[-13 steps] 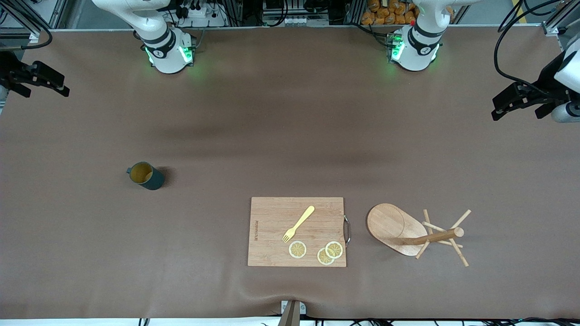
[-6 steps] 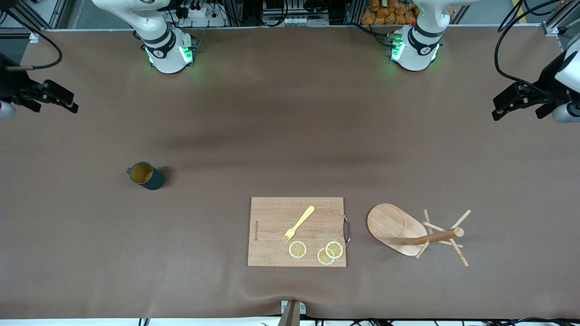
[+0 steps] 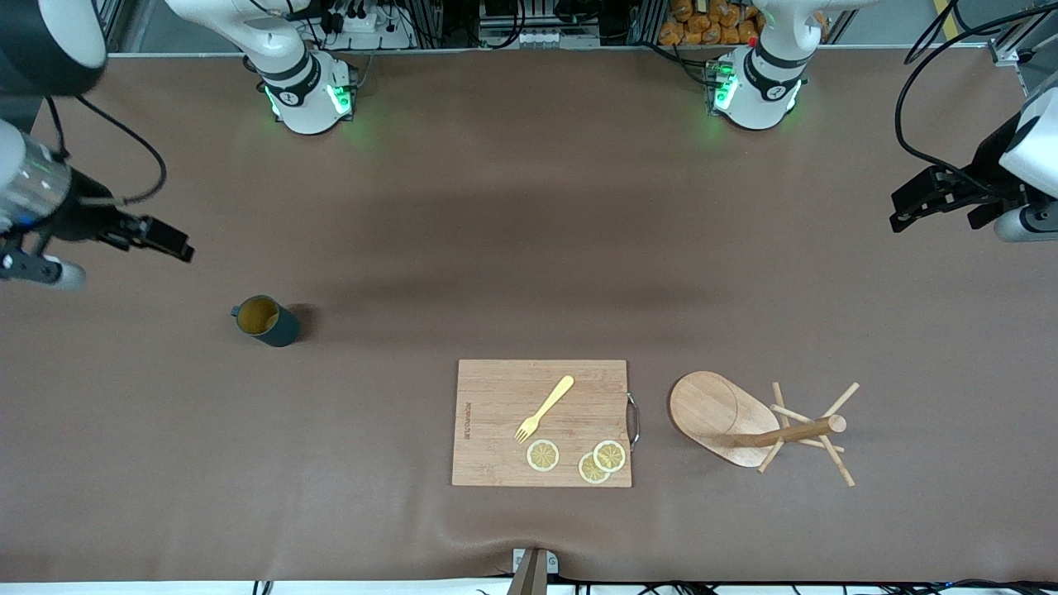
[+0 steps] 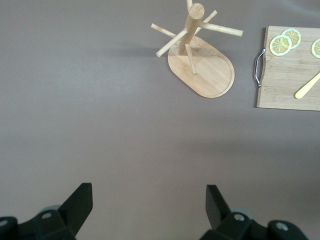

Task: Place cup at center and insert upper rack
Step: 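Reach the right gripper down to the teal mug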

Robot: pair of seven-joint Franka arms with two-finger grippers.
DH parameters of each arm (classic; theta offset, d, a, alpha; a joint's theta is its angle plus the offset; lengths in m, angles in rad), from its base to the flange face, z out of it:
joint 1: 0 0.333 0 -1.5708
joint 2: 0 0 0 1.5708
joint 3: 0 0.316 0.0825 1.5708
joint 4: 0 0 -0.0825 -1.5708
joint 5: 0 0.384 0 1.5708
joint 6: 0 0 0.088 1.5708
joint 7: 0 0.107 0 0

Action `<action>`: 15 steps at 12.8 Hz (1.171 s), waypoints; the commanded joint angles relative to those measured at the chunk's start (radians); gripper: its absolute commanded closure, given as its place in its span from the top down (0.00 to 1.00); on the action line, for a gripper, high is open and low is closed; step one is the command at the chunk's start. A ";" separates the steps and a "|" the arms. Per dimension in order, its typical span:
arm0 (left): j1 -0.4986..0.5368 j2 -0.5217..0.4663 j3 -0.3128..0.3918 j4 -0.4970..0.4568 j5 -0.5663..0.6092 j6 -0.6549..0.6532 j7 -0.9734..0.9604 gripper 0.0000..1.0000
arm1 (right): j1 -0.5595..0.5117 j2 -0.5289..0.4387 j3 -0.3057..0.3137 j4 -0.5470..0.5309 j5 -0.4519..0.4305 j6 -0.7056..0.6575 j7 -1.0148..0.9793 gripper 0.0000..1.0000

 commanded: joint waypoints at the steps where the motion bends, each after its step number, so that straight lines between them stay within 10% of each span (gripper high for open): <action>1: 0.000 0.003 -0.002 0.017 -0.008 0.002 0.003 1.00 | 0.013 0.120 -0.004 0.044 0.065 0.054 0.162 1.00; 6: 0.000 0.005 -0.002 0.016 -0.006 0.032 0.003 1.00 | -0.014 0.251 -0.009 -0.124 0.092 0.325 0.201 1.00; 15: 0.000 0.005 -0.002 0.012 -0.006 0.032 0.005 1.00 | -0.023 0.397 -0.009 -0.218 0.089 0.429 0.333 1.00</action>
